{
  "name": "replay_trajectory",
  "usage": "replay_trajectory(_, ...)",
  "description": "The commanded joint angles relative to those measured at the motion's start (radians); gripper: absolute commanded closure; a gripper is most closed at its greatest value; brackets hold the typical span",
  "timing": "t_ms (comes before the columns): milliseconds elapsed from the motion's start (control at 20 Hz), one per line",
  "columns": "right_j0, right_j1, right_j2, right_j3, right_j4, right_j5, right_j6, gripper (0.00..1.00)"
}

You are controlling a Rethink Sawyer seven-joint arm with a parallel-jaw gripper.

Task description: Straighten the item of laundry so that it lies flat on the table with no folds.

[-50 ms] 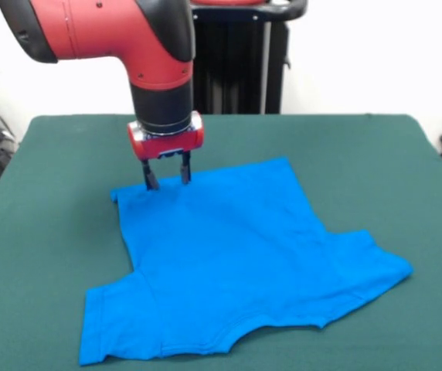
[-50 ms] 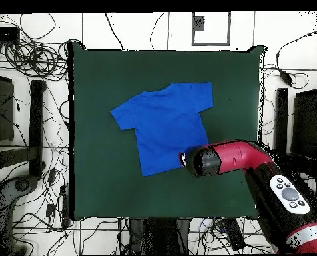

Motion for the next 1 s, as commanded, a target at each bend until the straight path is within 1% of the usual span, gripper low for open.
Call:
replay_trajectory(50,0.015,0.035,-0.001,-0.013,-0.075,-0.054,-0.091,0.0)
replay_trajectory(450,0.026,0.071,-0.022,-0.016,-0.127,-0.093,-0.042,0.0)
replay_trajectory(1000,0.006,0.153,-0.022,-0.072,-0.166,-0.133,-0.06,0.0)
